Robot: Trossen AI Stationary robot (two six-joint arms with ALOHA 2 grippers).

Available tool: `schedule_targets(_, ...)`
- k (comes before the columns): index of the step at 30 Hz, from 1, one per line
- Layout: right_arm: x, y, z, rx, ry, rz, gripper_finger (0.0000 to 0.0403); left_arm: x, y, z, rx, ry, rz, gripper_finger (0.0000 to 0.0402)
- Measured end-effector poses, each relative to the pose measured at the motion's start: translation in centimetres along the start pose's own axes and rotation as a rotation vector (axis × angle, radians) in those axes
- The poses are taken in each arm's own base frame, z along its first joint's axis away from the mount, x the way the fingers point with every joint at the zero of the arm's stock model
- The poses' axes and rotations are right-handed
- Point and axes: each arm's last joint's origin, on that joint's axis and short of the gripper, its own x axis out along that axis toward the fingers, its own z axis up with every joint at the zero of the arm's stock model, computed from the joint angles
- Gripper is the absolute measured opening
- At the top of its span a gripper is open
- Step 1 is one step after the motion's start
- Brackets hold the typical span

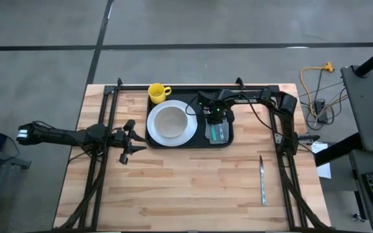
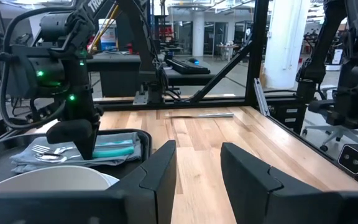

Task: Set up tray
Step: Put the blue spoon on the gray napkin

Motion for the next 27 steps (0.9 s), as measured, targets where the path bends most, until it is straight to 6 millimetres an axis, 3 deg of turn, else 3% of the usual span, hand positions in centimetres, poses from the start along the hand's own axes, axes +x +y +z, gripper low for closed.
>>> schedule_targets(27, -0.54, -0.06, 0.07, -0.009, -0.051, -0.023, 0.0054, 0.0, 0.0, 0.01, 0.0, 0.0, 0.0, 0.0108)
